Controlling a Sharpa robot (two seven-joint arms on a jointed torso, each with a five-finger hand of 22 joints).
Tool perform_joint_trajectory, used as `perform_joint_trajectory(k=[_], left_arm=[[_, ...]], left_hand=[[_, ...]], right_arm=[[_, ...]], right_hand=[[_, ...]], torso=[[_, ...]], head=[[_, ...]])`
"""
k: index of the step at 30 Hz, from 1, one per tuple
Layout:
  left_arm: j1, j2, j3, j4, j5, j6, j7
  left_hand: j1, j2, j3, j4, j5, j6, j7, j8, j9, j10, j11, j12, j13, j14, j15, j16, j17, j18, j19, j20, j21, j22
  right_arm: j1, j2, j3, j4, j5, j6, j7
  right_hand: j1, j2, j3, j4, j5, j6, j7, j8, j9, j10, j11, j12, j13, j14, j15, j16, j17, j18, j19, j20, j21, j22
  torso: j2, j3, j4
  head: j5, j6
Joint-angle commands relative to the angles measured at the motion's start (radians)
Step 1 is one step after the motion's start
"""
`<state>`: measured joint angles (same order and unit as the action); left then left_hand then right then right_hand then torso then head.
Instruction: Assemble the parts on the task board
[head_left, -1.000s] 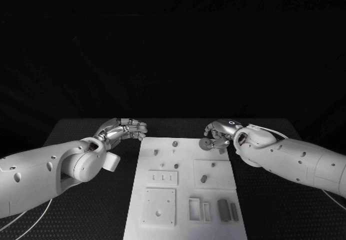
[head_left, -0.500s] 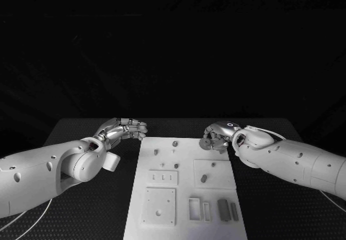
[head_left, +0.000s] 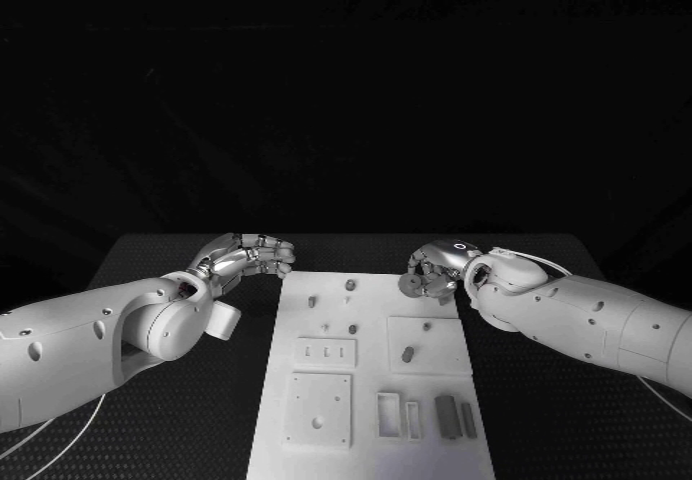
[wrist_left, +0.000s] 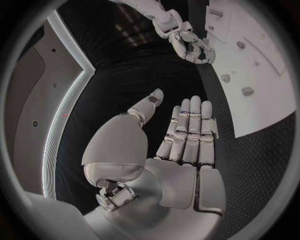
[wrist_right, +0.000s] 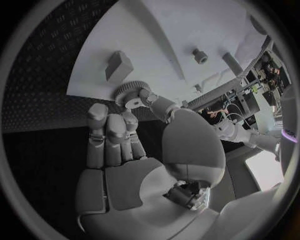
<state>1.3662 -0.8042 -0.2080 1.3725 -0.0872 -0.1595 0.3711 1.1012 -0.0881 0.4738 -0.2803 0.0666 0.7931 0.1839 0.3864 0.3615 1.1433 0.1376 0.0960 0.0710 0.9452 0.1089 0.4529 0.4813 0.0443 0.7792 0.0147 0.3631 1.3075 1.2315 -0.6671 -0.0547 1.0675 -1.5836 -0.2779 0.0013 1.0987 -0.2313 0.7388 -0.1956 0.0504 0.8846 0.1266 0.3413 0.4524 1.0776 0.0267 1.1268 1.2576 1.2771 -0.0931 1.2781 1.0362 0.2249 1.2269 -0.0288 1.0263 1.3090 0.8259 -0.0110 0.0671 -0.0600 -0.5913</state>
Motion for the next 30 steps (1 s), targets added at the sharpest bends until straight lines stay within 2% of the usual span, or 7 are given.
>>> perform_joint_trajectory(k=[1, 6, 12, 17, 23, 28, 30], left_arm=[[0.001, 0.0, 0.001, 0.004, 0.004, 0.016, 0.005], [0.001, 0.0, 0.001, 0.003, 0.004, 0.017, 0.004], [0.001, 0.001, 0.001, 0.004, 0.004, 0.02, 0.003], [0.001, 0.001, 0.001, 0.004, 0.004, 0.02, 0.003], [0.001, 0.001, 0.001, 0.004, 0.004, 0.02, 0.002], [0.001, 0.0, 0.001, 0.006, 0.004, 0.018, 0.002], [0.001, -0.001, 0.001, 0.006, 0.004, 0.018, 0.002]], left_hand=[[0.003, -0.001, -0.002, -0.005, -0.005, -0.002, 0.004, -0.003, 0.0, 0.003, 0.006, -0.006, 0.0, 0.002, 0.006, -0.005, 0.001, 0.018, -0.008, 0.0, -0.007, 0.016], [0.003, -0.001, -0.002, -0.005, -0.006, -0.002, 0.004, -0.003, 0.0, 0.003, 0.006, -0.006, 0.0, 0.002, 0.006, -0.005, 0.002, 0.018, -0.008, 0.0, -0.007, 0.016], [0.002, -0.001, -0.002, -0.004, -0.005, -0.002, 0.005, -0.004, 0.0, 0.003, 0.006, -0.007, 0.0, 0.002, 0.006, -0.006, 0.002, 0.018, -0.008, 0.0, -0.007, 0.016], [0.001, 0.0, -0.002, -0.004, -0.005, -0.003, 0.005, -0.004, 0.0, 0.003, 0.006, -0.007, 0.0, 0.001, 0.006, -0.006, 0.002, 0.018, -0.008, 0.0, -0.007, 0.016], [0.001, 0.0, -0.002, -0.004, -0.005, -0.003, 0.005, -0.004, 0.0, 0.002, 0.007, -0.008, 0.0, 0.001, 0.007, -0.006, 0.003, 0.018, -0.008, 0.001, -0.007, 0.016], [0.001, 0.001, -0.002, -0.003, -0.005, -0.003, 0.005, -0.004, 0.0, 0.002, 0.007, -0.008, 0.0, 0.001, 0.007, -0.007, 0.003, 0.018, -0.008, 0.001, -0.007, 0.016], [0.001, 0.001, -0.002, -0.003, -0.005, -0.003, 0.005, -0.004, 0.0, 0.003, 0.007, -0.008, 0.0, 0.002, 0.007, -0.007, 0.003, 0.018, -0.008, 0.001, -0.007, 0.016]], right_arm=[[-0.011, 0.001, -0.008, -0.011, -0.007, 0.102, -0.006], [-0.012, 0.002, -0.008, -0.015, -0.003, 0.119, -0.005], [-0.012, 0.003, -0.009, -0.023, 0.022, 0.211, -0.001], [-0.012, 0.004, -0.009, -0.03, 0.026, 0.239, 0.001], [-0.012, 0.004, -0.01, -0.036, 0.034, 0.253, 0.003], [-0.011, 0.001, -0.01, -0.022, 0.027, 0.226, -0.003], [-0.011, 0.0, -0.01, -0.016, 0.005, 0.233, -0.02]], right_hand=[[-0.018, -0.003, -0.001, 0.01, -0.002, 0.092, -0.01, -0.002, -0.002, -0.022, -0.019, 0.006, -0.002, -0.004, -0.004, -0.004, 0.003, 0.037, -0.009, 0.001, 0.006, 0.02], [-0.026, 0.001, -0.001, 0.017, -0.002, 0.089, -0.009, -0.003, -0.002, -0.024, -0.018, 0.006, -0.003, -0.005, -0.003, -0.005, 0.005, 0.037, -0.012, 0.001, 0.008, 0.019], [-0.032, 0.012, 0.007, 0.028, -0.002, 0.087, -0.008, -0.004, -0.002, -0.031, -0.017, 0.005, -0.005, -0.01, -0.002, -0.009, 0.008, 0.037, -0.018, 0.001, 0.009, 0.019], [-0.036, 0.02, 0.016, 0.037, -0.002, 0.083, -0.006, -0.006, -0.002, -0.037, -0.016, 0.005, -0.005, -0.014, -0.001, -0.012, 0.011, 0.037, -0.024, 0.001, 0.01, 0.019], [-0.035, 0.033, 0.026, 0.042, -0.002, 0.085, -0.006, -0.005, -0.001, -0.04, -0.016, 0.007, -0.006, -0.016, 0.0, -0.013, 0.014, 0.037, -0.028, 0.001, 0.012, 0.019], [-0.033, 0.052, 0.037, 0.043, -0.002, 0.101, -0.011, 0.005, 0.005, -0.042, -0.02, 0.009, -0.006, -0.018, -0.003, -0.013, 0.018, 0.037, -0.032, 0.001, 0.014, 0.019], [-0.033, 0.056, 0.039, 0.043, -0.002, 0.103, -0.012, 0.006, 0.006, -0.042, -0.021, 0.009, -0.007, -0.018, -0.004, -0.013, 0.018, 0.037, -0.033, 0.002, 0.015, 0.019]], torso=[[0.0, 0.0001, 0.0013], [0.0, 0.0002, -0.0003], [-0.001, -0.0009, 0.0009], [-0.001, -0.0009, 0.0007], [-0.001, -0.0011, 0.001], [-0.001, -0.0011, 0.0006], [-0.001, -0.0011, 0.0001]], head=[[-0.002, -0.001], [-0.001, -0.005], [-0.002, -0.009], [-0.002, -0.009], [-0.002, -0.013], [-0.001, -0.014], [-0.001, -0.015]])
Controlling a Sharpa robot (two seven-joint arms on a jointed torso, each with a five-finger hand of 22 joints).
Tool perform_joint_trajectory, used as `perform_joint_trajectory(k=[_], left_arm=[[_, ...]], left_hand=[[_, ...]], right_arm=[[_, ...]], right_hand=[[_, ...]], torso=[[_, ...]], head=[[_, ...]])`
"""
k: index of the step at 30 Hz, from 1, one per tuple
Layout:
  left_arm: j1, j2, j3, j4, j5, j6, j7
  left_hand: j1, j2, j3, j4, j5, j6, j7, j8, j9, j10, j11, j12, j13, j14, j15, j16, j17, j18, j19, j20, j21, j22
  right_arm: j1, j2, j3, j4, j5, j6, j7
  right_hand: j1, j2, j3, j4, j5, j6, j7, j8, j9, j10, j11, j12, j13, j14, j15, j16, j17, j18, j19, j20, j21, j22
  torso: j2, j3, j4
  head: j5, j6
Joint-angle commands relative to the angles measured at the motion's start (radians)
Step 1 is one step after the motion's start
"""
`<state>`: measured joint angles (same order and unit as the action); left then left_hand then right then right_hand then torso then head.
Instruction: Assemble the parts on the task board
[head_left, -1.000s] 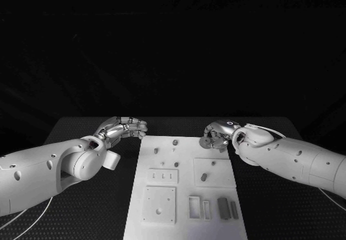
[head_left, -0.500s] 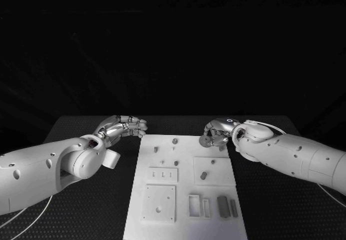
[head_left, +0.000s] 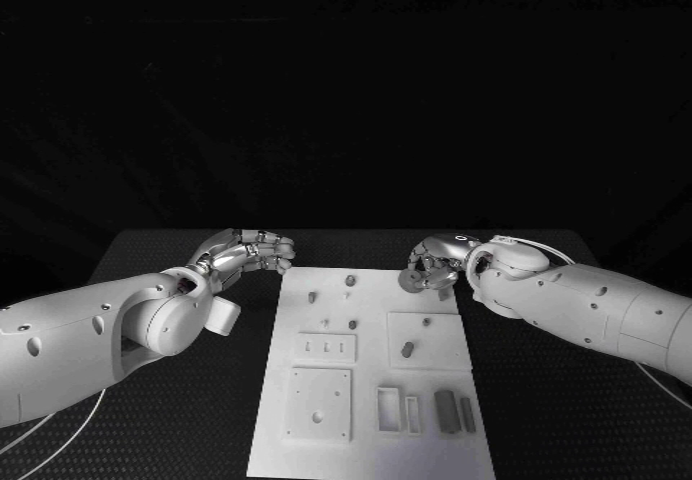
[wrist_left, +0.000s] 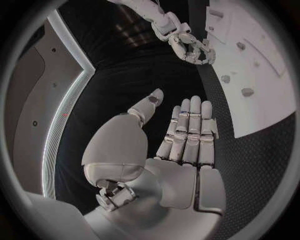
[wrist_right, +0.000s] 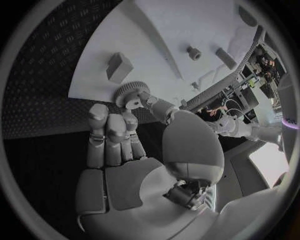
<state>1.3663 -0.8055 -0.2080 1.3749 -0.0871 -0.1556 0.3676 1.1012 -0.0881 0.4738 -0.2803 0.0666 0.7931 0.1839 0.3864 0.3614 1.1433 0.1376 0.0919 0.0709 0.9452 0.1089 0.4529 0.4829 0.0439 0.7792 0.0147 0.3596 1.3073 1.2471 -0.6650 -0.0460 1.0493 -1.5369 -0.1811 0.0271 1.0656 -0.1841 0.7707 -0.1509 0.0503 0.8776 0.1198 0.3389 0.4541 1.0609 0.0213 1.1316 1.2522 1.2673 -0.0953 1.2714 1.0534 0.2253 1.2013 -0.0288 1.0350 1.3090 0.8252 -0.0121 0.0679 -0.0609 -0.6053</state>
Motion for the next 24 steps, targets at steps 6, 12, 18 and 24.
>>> perform_joint_trajectory(k=[6, 12, 18, 24], left_arm=[[0.001, -0.001, 0.001, 0.005, 0.003, 0.013, 0.005], [0.001, -0.004, 0.001, 0.009, 0.003, 0.011, 0.006], [0.001, -0.007, 0.001, 0.011, 0.003, 0.01, 0.005], [0.001, -0.006, 0.001, 0.01, 0.003, 0.011, 0.005]], left_hand=[[0.001, 0.001, -0.001, -0.003, -0.005, -0.003, 0.005, -0.005, 0.0, 0.003, 0.007, -0.004, 0.0, 0.002, 0.007, -0.007, 0.002, 0.019, -0.008, 0.001, -0.004, 0.016], [0.001, 0.001, -0.001, -0.003, -0.005, -0.003, 0.005, -0.005, 0.0, 0.003, 0.007, -0.004, 0.0, 0.002, 0.007, -0.007, 0.002, 0.019, -0.008, 0.0, -0.004, 0.016], [0.001, 0.001, -0.001, -0.004, -0.005, -0.003, 0.005, -0.005, 0.0, 0.003, 0.007, -0.004, 0.0, 0.002, 0.007, -0.008, 0.002, 0.019, -0.008, 0.0, -0.004, 0.016], [0.001, 0.001, -0.001, -0.004, -0.005, -0.003, 0.005, -0.005, 0.0, 0.003, 0.007, -0.005, 0.0, 0.002, 0.007, -0.008, 0.002, 0.019, -0.009, 0.001, -0.004, 0.016]], right_arm=[[-0.027, -0.004, -0.018, 0.018, -0.142, 0.087, -0.067], [-0.027, -0.003, -0.031, 0.037, -0.194, 0.054, -0.075], [-0.027, -0.005, -0.038, 0.041, -0.2, 0.024, -0.075], [-0.027, -0.001, -0.043, 0.032, -0.197, 0.027, -0.071]], right_hand=[[-0.007, 0.024, 0.012, -0.001, -0.002, 0.115, -0.009, 0.013, 0.008, -0.026, -0.018, 0.002, -0.007, -0.009, -0.004, -0.01, 0.003, 0.036, -0.011, 0.003, 0.009, 0.019], [-0.013, -0.036, 0.008, -0.01, -0.002, 0.113, -0.009, 0.013, 0.011, -0.021, -0.019, 0.003, -0.012, -0.005, -0.006, -0.013, 0.005, 0.036, -0.008, 0.003, 0.013, 0.017], [-0.016, -0.073, -0.003, -0.008, -0.002, 0.105, -0.007, 0.009, 0.012, -0.019, -0.018, 0.003, -0.017, -0.001, -0.004, -0.016, 0.006, 0.036, -0.004, 0.002, 0.015, 0.015], [-0.019, -0.084, -0.013, -0.008, -0.002, 0.1, -0.005, 0.006, 0.012, -0.021, -0.016, 0.002, -0.019, -0.001, -0.003, -0.018, 0.007, 0.036, -0.004, 0.002, 0.014, 0.014]], torso=[[0.0, -0.0002, 0.0004], [0.0, 0.0003, -0.0019], [0.0, 0.0015, -0.0026], [0.0, 0.0025, -0.0009]], head=[[-0.001, -0.002], [-0.002, 0.0], [-0.004, -0.001], [-0.005, -0.002]])
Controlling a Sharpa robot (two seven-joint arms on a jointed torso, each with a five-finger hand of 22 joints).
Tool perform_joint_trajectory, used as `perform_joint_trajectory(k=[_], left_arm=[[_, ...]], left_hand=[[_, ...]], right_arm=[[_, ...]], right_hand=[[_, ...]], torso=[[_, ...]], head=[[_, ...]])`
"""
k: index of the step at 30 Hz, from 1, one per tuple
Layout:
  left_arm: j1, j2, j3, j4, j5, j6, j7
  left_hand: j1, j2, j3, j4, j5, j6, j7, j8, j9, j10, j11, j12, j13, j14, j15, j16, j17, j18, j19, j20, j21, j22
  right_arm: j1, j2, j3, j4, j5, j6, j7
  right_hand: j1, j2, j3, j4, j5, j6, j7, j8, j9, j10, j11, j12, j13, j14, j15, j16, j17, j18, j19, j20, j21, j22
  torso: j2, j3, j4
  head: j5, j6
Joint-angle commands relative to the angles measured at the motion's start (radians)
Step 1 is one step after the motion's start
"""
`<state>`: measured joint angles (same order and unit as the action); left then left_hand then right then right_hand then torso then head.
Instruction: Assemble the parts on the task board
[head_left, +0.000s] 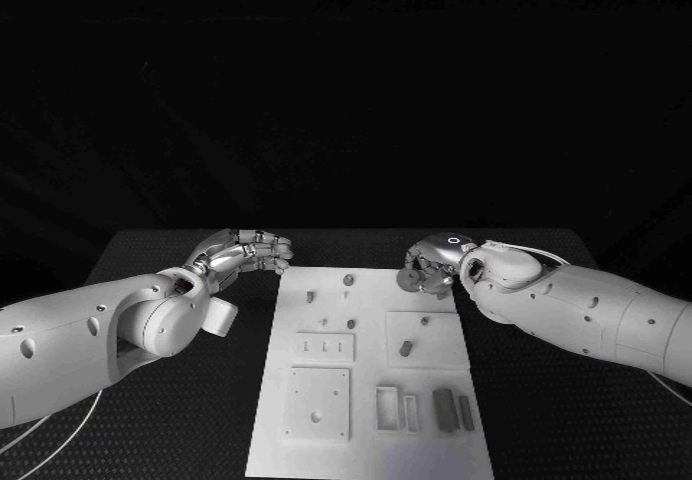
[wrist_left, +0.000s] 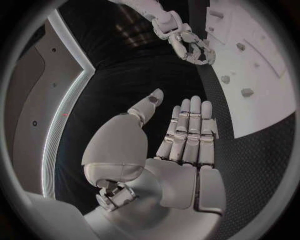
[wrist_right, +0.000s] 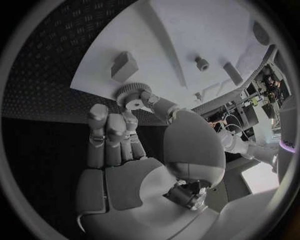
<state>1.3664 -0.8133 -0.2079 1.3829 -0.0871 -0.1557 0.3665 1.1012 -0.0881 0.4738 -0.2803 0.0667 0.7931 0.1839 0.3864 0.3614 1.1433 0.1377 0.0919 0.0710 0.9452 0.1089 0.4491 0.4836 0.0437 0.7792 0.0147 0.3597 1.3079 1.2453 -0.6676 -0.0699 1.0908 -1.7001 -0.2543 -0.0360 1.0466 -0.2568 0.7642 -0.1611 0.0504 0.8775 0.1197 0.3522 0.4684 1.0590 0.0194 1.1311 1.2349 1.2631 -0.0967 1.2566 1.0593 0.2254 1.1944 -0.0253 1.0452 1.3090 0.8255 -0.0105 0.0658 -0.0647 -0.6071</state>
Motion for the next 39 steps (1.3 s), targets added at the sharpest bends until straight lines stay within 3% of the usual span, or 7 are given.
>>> perform_joint_trajectory(k=[1, 14, 27, 39], left_arm=[[0.001, 0.002, 0.001, 0.002, 0.003, 0.011, 0.006], [0.001, 0.002, 0.001, 0.001, 0.003, 0.012, 0.006], [0.001, 0.002, 0.001, 0.003, 0.003, 0.01, 0.005], [0.001, -0.001, 0.001, 0.007, 0.003, 0.009, 0.006]], left_hand=[[0.001, 0.001, -0.001, -0.003, -0.005, -0.003, 0.005, -0.005, 0.0, 0.003, 0.007, -0.005, 0.0, 0.002, 0.007, -0.004, 0.002, 0.019, -0.009, 0.001, -0.004, 0.016], [-0.001, 0.001, -0.001, -0.003, -0.005, -0.003, 0.005, -0.006, 0.0, 0.003, 0.007, -0.005, 0.0, 0.002, 0.007, -0.005, 0.002, 0.019, -0.008, 0.001, -0.004, 0.016], [-0.002, 0.002, -0.001, -0.002, -0.005, -0.003, 0.005, -0.006, 0.0, 0.004, 0.007, -0.006, 0.0, 0.002, 0.007, -0.006, 0.003, 0.019, -0.008, 0.001, -0.004, 0.016], [-0.001, 0.002, -0.001, -0.003, -0.005, -0.002, 0.005, -0.006, 0.001, 0.004, 0.006, -0.006, 0.0, 0.003, 0.007, -0.006, 0.004, 0.019, -0.009, 0.001, -0.004, 0.016]], right_arm=[[-0.026, 0.003, -0.02, -0.011, -0.034, 0.101, -0.007], [-0.036, 0.006, -0.032, -0.024, -0.029, 0.119, 0.001], [-0.036, -0.003, -0.035, -0.01, 0.006, 0.146, -0.002], [-0.017, -0.027, -0.028, 0.065, -0.039, 0.032, -0.068]], right_hand=[[0.0, -0.011, -0.007, 0.003, -0.002, 0.1, -0.005, -0.007, -0.002, -0.019, -0.014, 0.003, -0.002, 0.003, -0.002, -0.004, 0.001, 0.036, 0.003, -0.002, 0.004, 0.014], [0.008, 0.005, -0.005, 0.006, -0.002, 0.105, -0.006, -0.004, 0.001, -0.02, -0.014, 0.003, -0.005, 0.004, -0.002, -0.007, 0.003, 0.036, 0.002, -0.003, 0.001, 0.012], [0.005, 0.042, -0.002, 0.02, -0.002, 0.125, -0.014, 0.008, 0.01, -0.011, -0.021, 0.009, -0.009, 0.008, -0.007, -0.008, 0.008, 0.036, 0.004, -0.001, 0.003, 0.013], [0.0, 0.038, 0.002, 0.029, -0.002, 0.137, -0.02, 0.013, 0.015, 0.0, -0.027, 0.013, -0.013, 0.016, -0.013, -0.007, 0.012, 0.036, 0.012, -0.004, 0.007, 0.012]], torso=[[0.0, 0.001, 0.0015], [0.0, 0.0002, 0.0009], [0.0, -0.0011, 0.0019], [-0.001, -0.0019, 0.0013]], head=[[-0.001, 0.0], [-0.003, 0.0], [-0.007, -0.002], [-0.009, -0.001]])
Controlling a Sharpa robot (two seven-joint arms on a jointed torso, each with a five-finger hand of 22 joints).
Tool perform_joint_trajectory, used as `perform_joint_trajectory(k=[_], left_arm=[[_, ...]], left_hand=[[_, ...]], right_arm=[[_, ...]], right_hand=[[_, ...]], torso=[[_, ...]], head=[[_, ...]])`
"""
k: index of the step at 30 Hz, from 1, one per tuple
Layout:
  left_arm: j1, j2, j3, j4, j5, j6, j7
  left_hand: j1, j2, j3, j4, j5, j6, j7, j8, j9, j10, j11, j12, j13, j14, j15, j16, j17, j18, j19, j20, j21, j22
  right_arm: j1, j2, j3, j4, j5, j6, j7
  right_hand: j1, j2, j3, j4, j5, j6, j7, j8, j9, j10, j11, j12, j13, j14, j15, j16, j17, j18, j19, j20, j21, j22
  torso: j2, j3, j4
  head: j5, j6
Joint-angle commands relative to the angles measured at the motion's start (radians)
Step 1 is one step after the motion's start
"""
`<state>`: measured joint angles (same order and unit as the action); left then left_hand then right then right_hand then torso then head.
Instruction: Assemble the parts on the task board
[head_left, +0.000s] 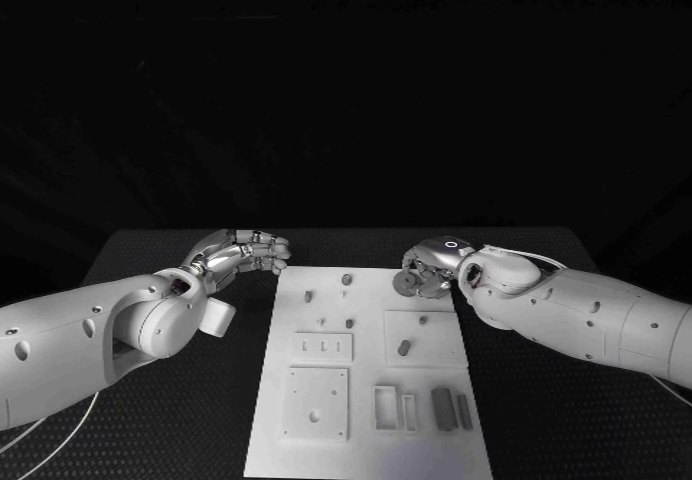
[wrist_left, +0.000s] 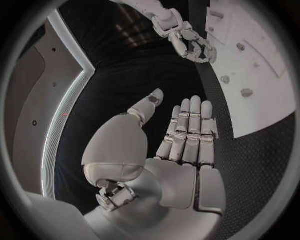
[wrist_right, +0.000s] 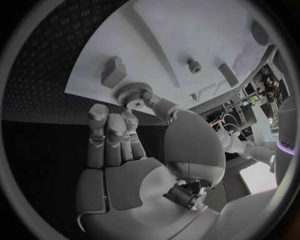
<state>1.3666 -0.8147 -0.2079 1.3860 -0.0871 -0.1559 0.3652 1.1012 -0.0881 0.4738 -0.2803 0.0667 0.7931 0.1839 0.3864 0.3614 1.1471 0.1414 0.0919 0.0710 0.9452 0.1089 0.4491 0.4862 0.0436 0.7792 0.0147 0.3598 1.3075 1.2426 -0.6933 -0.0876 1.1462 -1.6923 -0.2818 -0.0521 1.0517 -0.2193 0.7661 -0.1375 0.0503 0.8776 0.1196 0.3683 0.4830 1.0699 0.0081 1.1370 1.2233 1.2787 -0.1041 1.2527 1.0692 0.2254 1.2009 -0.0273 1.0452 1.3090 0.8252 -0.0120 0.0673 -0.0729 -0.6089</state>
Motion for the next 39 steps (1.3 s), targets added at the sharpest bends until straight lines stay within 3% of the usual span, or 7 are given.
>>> perform_joint_trajectory(k=[1, 8, 15, 24, 28, 34, 39], left_arm=[[0.001, 0.0, 0.001, 0.005, 0.003, 0.008, 0.007], [0.001, -0.002, 0.001, 0.005, 0.003, 0.007, 0.007], [0.001, -0.002, 0.001, 0.005, 0.003, 0.005, 0.007], [0.001, -0.002, 0.001, 0.006, 0.003, 0.004, 0.008], [0.001, -0.002, 0.001, 0.005, 0.003, 0.003, 0.007], [0.001, 0.0, 0.001, 0.005, 0.003, 0.005, 0.008], [0.001, 0.001, 0.001, 0.003, 0.003, 0.005, 0.007]], left_hand=[[-0.001, 0.002, -0.001, -0.003, -0.005, -0.002, 0.005, -0.006, 0.001, 0.001, 0.003, -0.006, 0.0, 0.003, 0.007, -0.006, 0.001, 0.019, -0.009, 0.001, -0.004, 0.016], [-0.001, 0.002, -0.001, -0.003, -0.005, -0.002, 0.005, -0.006, 0.001, 0.001, 0.003, -0.007, 0.0, 0.003, 0.007, -0.007, 0.002, 0.019, -0.009, 0.001, -0.004, 0.016], [-0.001, 0.002, -0.001, -0.003, -0.005, -0.002, 0.005, -0.006, 0.001, 0.001, 0.003, -0.007, 0.0, 0.003, 0.007, -0.007, 0.002, 0.019, -0.009, 0.001, -0.004, 0.016], [-0.001, 0.002, -0.001, -0.003, -0.005, -0.001, 0.005, -0.006, 0.001, 0.002, 0.002, -0.007, 0.0, 0.003, 0.007, -0.007, 0.003, 0.019, -0.008, 0.001, -0.004, 0.017], [-0.002, 0.002, -0.001, -0.003, -0.005, -0.001, 0.005, -0.006, 0.001, 0.002, 0.002, -0.007, 0.0, 0.003, 0.007, -0.008, 0.003, 0.019, -0.008, 0.001, -0.004, 0.017], [-0.002, 0.002, -0.001, -0.003, -0.005, -0.001, 0.005, -0.006, 0.001, 0.002, 0.002, -0.007, 0.0, 0.003, 0.007, -0.008, 0.003, 0.019, -0.008, 0.001, -0.004, 0.017], [-0.002, 0.002, -0.001, -0.003, -0.005, -0.001, 0.005, -0.006, 0.001, 0.002, 0.002, -0.008, 0.0, 0.004, 0.007, -0.008, 0.003, 0.019, -0.008, 0.001, -0.004, 0.017]], right_arm=[[-0.012, -0.002, -0.009, 0.014, -0.053, 0.053, -0.059], [0.001, -0.012, 0.001, 0.062, -0.077, 0.022, -0.089], [0.01, -0.02, 0.014, 0.151, -0.138, -0.023, -0.133], [0.011, -0.004, 0.015, 0.222, -0.22, -0.08, -0.185], [0.011, 0.026, 0.014, 0.225, -0.251, -0.091, -0.197], [0.007, 0.078, -0.003, 0.202, -0.286, -0.104, -0.214], [-0.002, 0.109, -0.008, 0.18, -0.295, -0.104, -0.217]], right_hand=[[-0.005, 0.001, 0.001, 0.006, -0.002, 0.137, -0.02, -0.002, 0.001, -0.01, -0.016, 0.007, -0.001, 0.001, -0.006, -0.003, 0.002, 0.036, 0.007, -0.002, 0.007, 0.012], [-0.004, 0.0, 0.003, 0.008, -0.002, 0.14, -0.022, -0.001, 0.002, -0.006, -0.018, 0.008, -0.003, 0.003, -0.008, -0.002, 0.003, 0.036, 0.01, -0.004, 0.008, 0.011], [-0.003, -0.005, 0.006, 0.009, -0.002, 0.141, -0.023, -0.001, 0.003, -0.004, -0.019, 0.008, -0.004, 0.005, -0.009, -0.002, 0.004, 0.036, 0.013, -0.006, 0.008, 0.01], [0.001, -0.022, 0.016, 0.018, -0.002, 0.145, -0.025, 0.0, 0.005, 0.002, -0.022, 0.007, -0.009, 0.011, -0.012, -0.004, 0.006, 0.036, 0.02, -0.011, 0.008, 0.008], [0.003, -0.03, 0.022, 0.024, -0.002, 0.147, -0.026, 0.0, 0.005, 0.005, -0.023, 0.006, -0.011, 0.012, -0.013, -0.006, 0.007, 0.036, 0.023, -0.013, 0.008, 0.007], [0.004, -0.034, 0.024, 0.027, -0.002, 0.147, -0.026, 0.0, 0.006, 0.006, -0.023, 0.006, -0.012, 0.013, -0.013, -0.006, 0.008, 0.036, 0.024, -0.013, 0.008, 0.006], [0.006, -0.037, 0.028, 0.029, -0.002, 0.148, -0.026, -0.001, 0.006, 0.007, -0.023, 0.005, -0.013, 0.014, -0.014, -0.007, 0.008, 0.036, 0.026, -0.014, 0.007, 0.006]], torso=[[-0.001, -0.0004, -0.0002], [0.0, -0.0003, 0.0014], [-0.001, -0.0001, 0.0002], [-0.001, -0.0003, 0.0012], [0.0, 0.0002, 0.0011], [0.0, -0.0012, 0.0032], [0.0, -0.0002, 0.0045]], head=[[-0.001, 0.001], [-0.001, 0.003], [0.004, 0.005], [0.005, 0.007], [0.011, 0.007], [0.013, 0.009], [0.015, 0.009]])
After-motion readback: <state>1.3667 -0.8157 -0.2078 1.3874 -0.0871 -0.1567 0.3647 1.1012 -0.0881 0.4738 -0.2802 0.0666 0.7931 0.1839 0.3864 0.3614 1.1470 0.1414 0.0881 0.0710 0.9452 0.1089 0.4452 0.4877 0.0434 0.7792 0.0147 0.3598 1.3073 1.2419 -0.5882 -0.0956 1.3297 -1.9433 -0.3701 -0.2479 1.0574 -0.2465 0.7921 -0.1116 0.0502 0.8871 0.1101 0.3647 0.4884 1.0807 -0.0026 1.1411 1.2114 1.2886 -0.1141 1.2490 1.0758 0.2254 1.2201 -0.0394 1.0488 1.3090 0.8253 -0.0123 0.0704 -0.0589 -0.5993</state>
